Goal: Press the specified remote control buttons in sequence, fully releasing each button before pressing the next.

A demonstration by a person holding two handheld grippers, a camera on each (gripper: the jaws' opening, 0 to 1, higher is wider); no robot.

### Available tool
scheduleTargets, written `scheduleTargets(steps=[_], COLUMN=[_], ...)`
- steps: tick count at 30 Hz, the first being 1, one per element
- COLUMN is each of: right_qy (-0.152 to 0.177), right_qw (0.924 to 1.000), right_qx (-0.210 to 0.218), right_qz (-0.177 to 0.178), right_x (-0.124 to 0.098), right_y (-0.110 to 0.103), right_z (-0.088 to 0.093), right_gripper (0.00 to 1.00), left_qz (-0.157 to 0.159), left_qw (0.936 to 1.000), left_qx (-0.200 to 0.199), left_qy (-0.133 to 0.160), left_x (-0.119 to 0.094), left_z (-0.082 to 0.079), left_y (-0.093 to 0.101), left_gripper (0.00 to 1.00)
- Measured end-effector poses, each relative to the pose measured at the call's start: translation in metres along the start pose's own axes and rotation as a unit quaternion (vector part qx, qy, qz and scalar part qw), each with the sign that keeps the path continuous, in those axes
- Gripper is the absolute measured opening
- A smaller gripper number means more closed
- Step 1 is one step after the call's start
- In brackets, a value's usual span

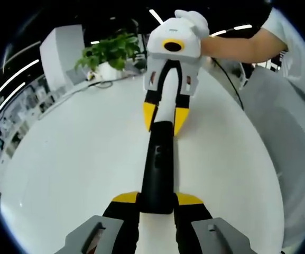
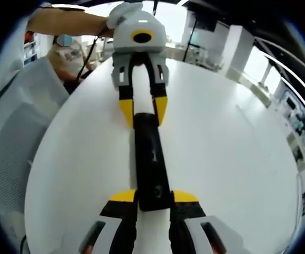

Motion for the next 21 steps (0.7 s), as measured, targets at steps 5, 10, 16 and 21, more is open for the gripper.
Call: scheduleTargets(steps=[5,10,16,21], right_qy=[-0.001,-0.004,-0.009,-0.015], right_qw=[0.9998,0.9994,0.9985,0.9976], right_qx=[-0.005,-0.011,-0.019,-0.028], right_qz=[0.017,0.033,0.051,0.062], right_x=[-0.001,0.000,0.003,0.009], right_y=[0.009,0.022,0.037,0.049], right_z=[0.000,0.001,0.003,0.005], right_gripper=[0.19,0.19,0.19,0.19], left_qz=[-0.012,-0.024,-0.038,-0.045], left_qw=[0.9998,0.9994,0.9988,0.9985], left_qx=[0.013,0.022,0.030,0.032], left_qy=[0.003,0.006,0.002,0.005], left_x=[-0.003,-0.003,-0.004,-0.005], left_z=[-0.006,-0.011,-0.014,-0.016], left_y=[-0.008,-0.020,-0.036,-0.048], left_gripper=[0.24,0.24,0.24,0.24])
Point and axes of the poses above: the point that each gripper's makers call its tool centre point, and the gripper's own axes: x roughly forward along the fingers, y roughly to its right, z roughly out of its underside, the point moved 6 cm from there along -x, roughly backward along the fingers, and after that the axes turned 15 degrees about -x, right-handed, at the moved point
